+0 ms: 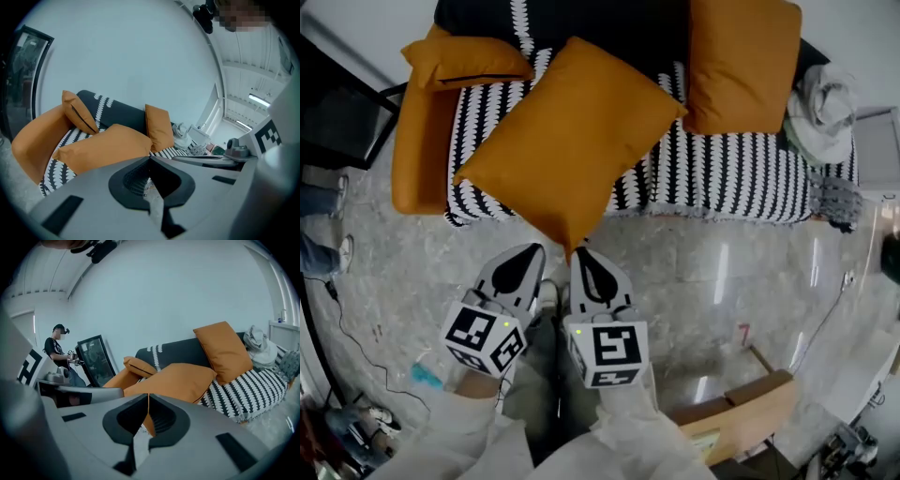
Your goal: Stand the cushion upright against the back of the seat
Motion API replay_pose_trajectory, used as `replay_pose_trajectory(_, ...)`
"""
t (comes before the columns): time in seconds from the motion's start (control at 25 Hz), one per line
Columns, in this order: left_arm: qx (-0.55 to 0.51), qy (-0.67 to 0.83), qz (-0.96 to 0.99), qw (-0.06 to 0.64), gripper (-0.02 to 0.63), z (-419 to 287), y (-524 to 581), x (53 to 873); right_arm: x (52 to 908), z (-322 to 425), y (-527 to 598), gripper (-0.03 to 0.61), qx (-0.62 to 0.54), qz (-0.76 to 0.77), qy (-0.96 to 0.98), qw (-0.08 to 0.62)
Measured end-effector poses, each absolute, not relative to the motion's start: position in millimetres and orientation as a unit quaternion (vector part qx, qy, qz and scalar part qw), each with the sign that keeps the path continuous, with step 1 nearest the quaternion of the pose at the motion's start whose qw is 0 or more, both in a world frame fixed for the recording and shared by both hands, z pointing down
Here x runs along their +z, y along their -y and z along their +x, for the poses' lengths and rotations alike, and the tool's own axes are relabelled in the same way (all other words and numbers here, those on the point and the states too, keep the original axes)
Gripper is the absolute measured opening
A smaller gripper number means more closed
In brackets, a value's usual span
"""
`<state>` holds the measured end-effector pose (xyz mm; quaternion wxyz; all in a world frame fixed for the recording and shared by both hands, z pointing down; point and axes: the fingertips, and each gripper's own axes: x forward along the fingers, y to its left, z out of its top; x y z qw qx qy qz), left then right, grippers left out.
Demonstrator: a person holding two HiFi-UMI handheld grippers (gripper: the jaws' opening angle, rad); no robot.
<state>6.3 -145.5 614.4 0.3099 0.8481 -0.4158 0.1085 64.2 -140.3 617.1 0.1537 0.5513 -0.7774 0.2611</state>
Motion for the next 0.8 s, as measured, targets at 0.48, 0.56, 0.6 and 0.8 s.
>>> replay_pose_trajectory(0.48, 0.14, 0.408, 0.838, 0.334, 0.008, 17.7, 121.0, 696.0, 701.8, 62.2, 120.0, 0.015, 0.3, 0.528, 0.772, 0.188)
replay_pose_trajectory(0.56, 0.151, 0.411, 0.837, 0.328, 0.008, 13.9, 121.3, 707.1, 713.3, 60.9, 116.9, 0.015, 0.295, 0.522, 0.775, 0.199)
replay_pose_trajectory(0.6, 0.153, 0.412, 0.836, 0.329, 0.008, 12.3, 121.5, 712.2, 718.9, 60.6, 115.1, 0.015, 0.293, 0.519, 0.776, 0.207)
replay_pose_trajectory(0.8, 0.159, 0.408, 0.833, 0.337, 0.008, 9.9, 117.8, 736.1, 747.1, 61.6, 104.1, 0.018, 0.312, 0.509, 0.769, 0.228)
